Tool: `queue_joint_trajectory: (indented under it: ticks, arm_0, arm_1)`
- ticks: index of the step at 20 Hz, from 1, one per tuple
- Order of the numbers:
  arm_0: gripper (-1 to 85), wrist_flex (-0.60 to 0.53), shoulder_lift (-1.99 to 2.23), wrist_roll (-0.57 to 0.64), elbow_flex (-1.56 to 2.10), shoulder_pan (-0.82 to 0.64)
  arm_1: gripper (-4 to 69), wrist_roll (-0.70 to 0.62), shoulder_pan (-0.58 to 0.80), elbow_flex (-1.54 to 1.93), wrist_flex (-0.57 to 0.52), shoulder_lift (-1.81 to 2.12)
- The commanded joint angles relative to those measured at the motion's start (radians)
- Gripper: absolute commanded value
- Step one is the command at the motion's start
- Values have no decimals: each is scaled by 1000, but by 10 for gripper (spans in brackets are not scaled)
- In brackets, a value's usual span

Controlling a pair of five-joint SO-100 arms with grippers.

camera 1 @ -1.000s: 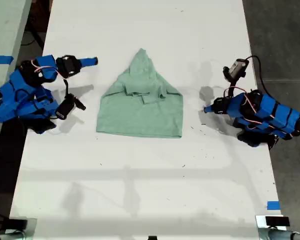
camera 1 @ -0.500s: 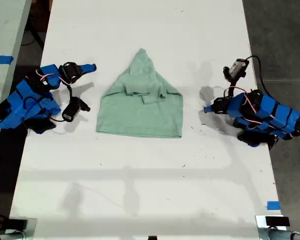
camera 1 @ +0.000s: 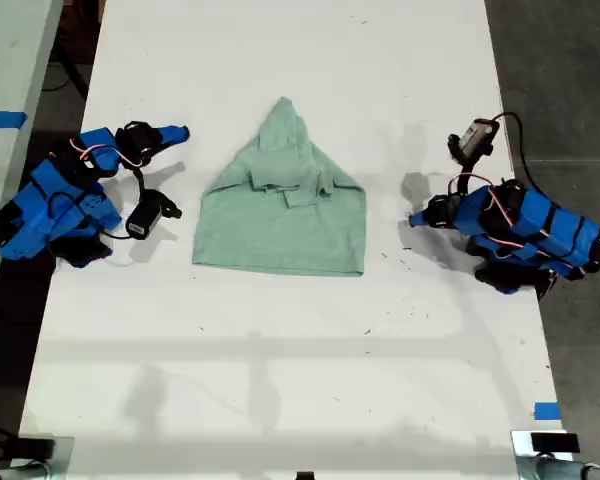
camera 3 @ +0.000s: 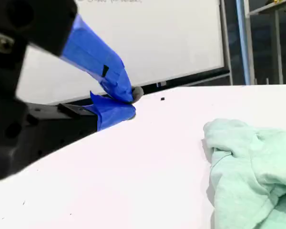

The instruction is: Fold t shirt

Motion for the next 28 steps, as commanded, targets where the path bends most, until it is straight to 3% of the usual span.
queue_joint_trajectory:
  ticks: [1,7,28]
  arm_0:
    - [-3,2,11,-17,40,-15]
    - [-3,2,11,-17,40,-14]
    - [-3,2,12,-14,40,-9]
  arm_1:
    - [2,12,2,35,5,11]
    - [2,89,11,34,17,11]
    - [2,143,9,34,18,11]
